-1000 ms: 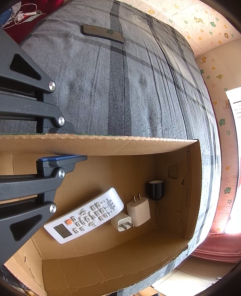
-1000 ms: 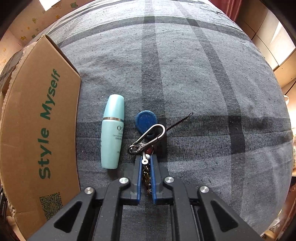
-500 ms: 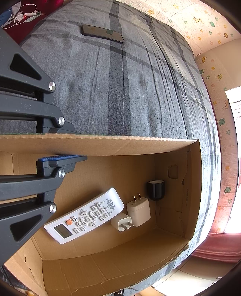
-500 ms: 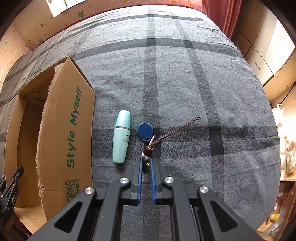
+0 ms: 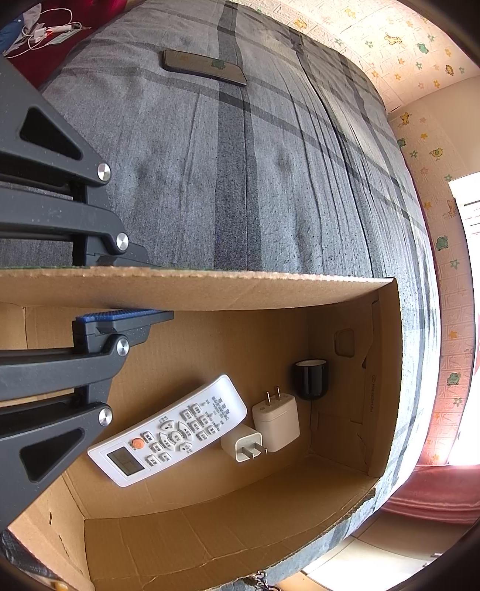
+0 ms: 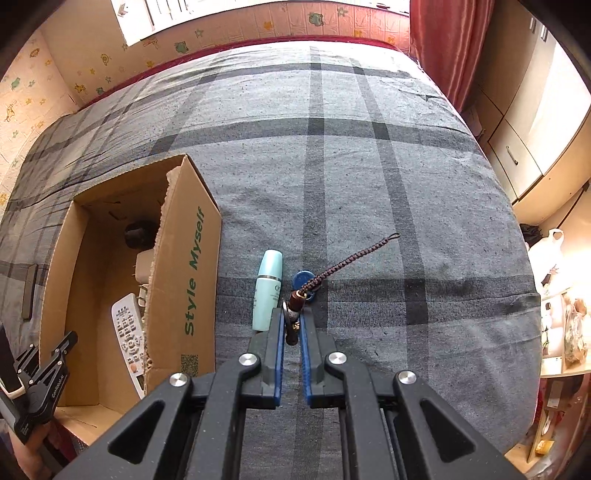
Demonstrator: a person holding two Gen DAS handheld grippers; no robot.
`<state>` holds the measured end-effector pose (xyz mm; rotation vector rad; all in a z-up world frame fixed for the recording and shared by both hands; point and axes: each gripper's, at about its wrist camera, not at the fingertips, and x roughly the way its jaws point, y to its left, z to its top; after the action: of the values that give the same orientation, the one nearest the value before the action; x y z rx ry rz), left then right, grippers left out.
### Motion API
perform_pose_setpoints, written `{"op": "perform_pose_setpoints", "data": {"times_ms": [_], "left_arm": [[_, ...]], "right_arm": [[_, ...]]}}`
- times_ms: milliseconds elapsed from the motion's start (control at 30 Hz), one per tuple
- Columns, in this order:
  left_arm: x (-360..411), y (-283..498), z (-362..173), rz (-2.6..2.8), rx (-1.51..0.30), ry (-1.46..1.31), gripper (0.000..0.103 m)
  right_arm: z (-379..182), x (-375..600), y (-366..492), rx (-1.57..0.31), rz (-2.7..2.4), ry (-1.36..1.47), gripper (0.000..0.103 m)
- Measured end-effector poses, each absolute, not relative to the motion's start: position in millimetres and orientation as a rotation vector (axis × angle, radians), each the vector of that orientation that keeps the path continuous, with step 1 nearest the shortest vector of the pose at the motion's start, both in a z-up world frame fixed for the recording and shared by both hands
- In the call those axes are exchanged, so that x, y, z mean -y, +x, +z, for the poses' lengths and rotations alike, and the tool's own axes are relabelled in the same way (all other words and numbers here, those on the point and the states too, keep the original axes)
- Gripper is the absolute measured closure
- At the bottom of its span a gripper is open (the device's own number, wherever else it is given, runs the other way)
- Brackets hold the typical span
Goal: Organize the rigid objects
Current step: 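Lift the keyring and carry it over the box with the right gripper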
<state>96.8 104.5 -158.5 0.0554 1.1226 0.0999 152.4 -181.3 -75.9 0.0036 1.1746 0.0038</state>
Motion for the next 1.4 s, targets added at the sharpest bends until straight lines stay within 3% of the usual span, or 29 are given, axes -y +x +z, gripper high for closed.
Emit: {"op": "perform_pose_setpoints", "data": {"times_ms": [900, 1400], "left_arm": [[-103.8, 97.5, -159.4, 0.1, -1.123, 0.056, 0.088], [-105.1, 97.1, -159.3, 0.095, -1.124, 0.053, 0.088]], "right_arm": [[6.9, 93.5, 137.2, -1.029, 0.216, -0.121, 0.097], [-36.0, 39.8, 142.6, -1.111, 0.298, -0.189, 0.097]]}}
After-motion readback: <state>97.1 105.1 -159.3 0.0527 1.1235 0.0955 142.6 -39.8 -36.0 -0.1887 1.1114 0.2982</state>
